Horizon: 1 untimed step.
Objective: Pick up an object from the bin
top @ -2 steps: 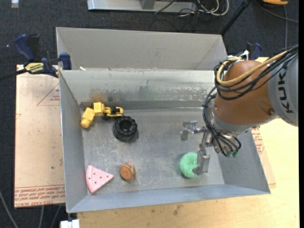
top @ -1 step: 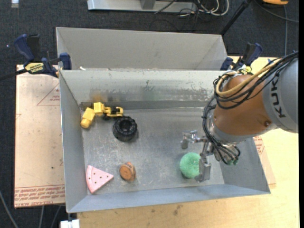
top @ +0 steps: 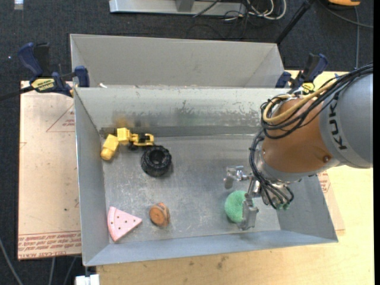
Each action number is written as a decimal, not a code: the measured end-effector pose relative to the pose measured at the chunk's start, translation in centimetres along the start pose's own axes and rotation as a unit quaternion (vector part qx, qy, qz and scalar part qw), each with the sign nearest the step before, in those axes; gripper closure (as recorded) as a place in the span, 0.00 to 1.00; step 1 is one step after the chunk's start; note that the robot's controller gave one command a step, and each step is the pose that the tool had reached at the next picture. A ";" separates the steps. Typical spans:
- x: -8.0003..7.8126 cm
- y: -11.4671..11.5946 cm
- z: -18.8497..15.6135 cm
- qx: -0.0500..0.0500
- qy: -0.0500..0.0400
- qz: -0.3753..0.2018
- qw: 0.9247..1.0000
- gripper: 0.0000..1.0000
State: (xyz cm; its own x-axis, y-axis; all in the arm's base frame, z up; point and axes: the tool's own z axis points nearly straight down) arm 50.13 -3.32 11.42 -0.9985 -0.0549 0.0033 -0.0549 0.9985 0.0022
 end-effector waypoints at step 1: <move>-0.8 -3.0 4.5 0.000 -0.002 0.042 0.999 1.00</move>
Offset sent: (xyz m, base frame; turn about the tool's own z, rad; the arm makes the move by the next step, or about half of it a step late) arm 0.0000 0.0000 0.0000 0.0000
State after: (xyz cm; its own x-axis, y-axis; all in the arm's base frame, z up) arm 51.13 -6.22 6.93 -0.9996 0.0287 0.0005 0.0287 0.9996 0.0012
